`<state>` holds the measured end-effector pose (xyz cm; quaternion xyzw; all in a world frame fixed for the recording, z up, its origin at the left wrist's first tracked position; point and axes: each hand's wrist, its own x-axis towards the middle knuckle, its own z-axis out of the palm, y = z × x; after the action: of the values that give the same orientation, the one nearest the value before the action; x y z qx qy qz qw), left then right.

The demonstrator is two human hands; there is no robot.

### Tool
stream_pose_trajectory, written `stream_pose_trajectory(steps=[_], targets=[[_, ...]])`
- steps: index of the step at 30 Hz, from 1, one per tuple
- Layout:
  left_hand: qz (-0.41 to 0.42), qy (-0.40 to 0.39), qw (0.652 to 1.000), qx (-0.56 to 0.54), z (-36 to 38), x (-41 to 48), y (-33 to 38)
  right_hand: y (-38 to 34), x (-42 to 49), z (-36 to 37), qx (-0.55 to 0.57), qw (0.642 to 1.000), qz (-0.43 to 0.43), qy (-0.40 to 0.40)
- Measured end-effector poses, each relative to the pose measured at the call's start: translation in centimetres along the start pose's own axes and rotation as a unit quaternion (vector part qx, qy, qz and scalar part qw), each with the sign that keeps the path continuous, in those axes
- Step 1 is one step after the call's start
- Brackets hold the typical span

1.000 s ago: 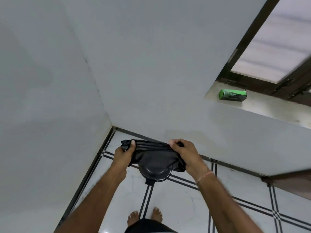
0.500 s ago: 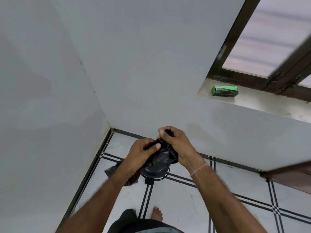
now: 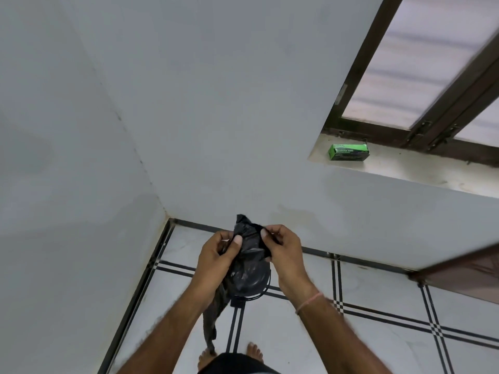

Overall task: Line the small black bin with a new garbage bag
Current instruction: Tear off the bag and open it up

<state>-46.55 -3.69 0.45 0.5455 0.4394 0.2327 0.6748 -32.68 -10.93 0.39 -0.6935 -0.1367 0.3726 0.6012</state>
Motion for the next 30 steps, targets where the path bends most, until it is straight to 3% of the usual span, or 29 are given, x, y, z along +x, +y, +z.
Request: stream_pose_trajectory(steps=[4,9,13,18,23,26,28,30], targets=[[0.019,0.015,1.000,0.013,0.2,0.9,1.3,-0.1,-0.6,0.1,-0.037,0.996,-0.073,-0.034],[-0.016,0.016,0.997,-0.070,0.0,0.3,1.2,-0.3,-1.4,0.7,0.090,0.995,0.038,-0.015],[-0.063,-0.029,0.990,-0.126,-0.1,-0.3,1.5,0.2,-1.6,0.7,0.059,0.998,0.028,-0.028],[-0.072,0.009,0.991,-0.110,-0.6,0.5,1.9,0.5,-1.3,0.7,0.074,0.996,0.047,0.001],[-0.109,-0.037,0.983,-0.146,-1.3,0.5,1.2,0.2,-1.1,0.3,0.113,0.989,0.090,-0.002],[-0.113,-0.024,0.982,-0.148,-0.8,0.3,1.4,0.3,-0.9,0.1,0.128,0.987,0.099,-0.010],[-0.106,-0.002,0.983,-0.151,-0.3,0.2,1.7,0.8,-1.1,0.3,0.015,0.998,0.045,0.030],[-0.096,0.028,0.983,-0.155,0.2,0.2,2.1,1.0,-1.8,0.5,-0.206,0.964,-0.083,0.143]])
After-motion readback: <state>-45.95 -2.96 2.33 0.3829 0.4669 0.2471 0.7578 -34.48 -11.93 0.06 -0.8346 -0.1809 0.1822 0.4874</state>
